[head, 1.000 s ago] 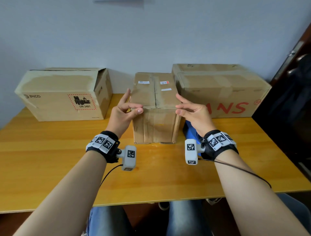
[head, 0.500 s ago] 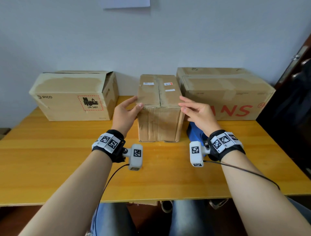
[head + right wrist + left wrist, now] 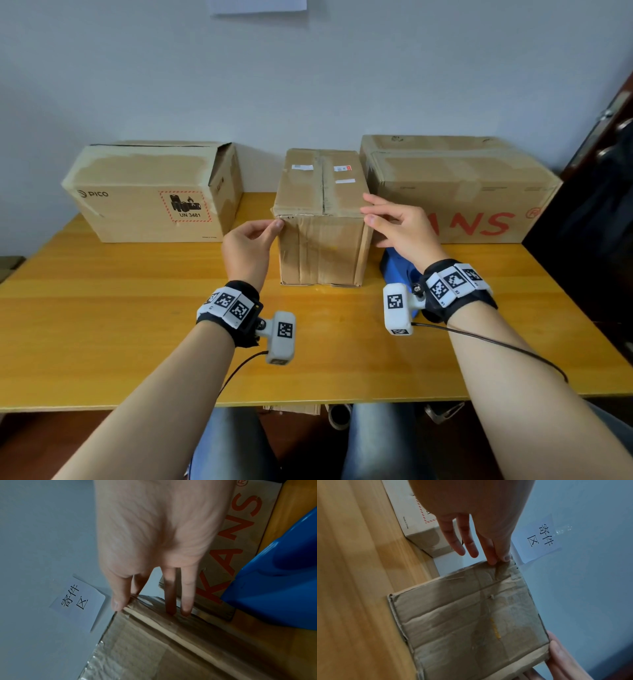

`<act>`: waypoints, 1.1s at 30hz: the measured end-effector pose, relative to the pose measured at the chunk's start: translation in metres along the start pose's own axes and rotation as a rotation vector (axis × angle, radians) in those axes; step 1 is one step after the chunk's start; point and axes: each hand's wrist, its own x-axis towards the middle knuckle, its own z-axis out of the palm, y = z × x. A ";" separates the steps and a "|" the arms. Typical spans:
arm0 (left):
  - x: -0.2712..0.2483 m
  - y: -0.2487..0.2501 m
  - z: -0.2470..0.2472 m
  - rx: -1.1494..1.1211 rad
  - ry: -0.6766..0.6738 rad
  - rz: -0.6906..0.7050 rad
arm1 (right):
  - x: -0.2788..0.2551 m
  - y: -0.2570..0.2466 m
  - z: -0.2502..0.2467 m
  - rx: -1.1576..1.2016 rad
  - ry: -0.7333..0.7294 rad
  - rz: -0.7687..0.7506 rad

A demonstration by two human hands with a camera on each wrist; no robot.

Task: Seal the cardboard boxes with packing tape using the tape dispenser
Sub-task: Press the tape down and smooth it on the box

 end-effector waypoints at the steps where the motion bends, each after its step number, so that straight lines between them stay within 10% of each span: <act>1: 0.001 -0.001 0.000 -0.005 -0.008 -0.011 | 0.000 0.000 0.001 0.003 0.002 0.001; 19: 0.033 0.007 -0.006 -0.143 -0.210 0.004 | 0.007 0.006 0.004 -0.036 -0.004 -0.068; 33: 0.023 -0.001 0.001 -0.110 -0.125 -0.087 | 0.015 0.003 0.012 -0.007 -0.006 -0.040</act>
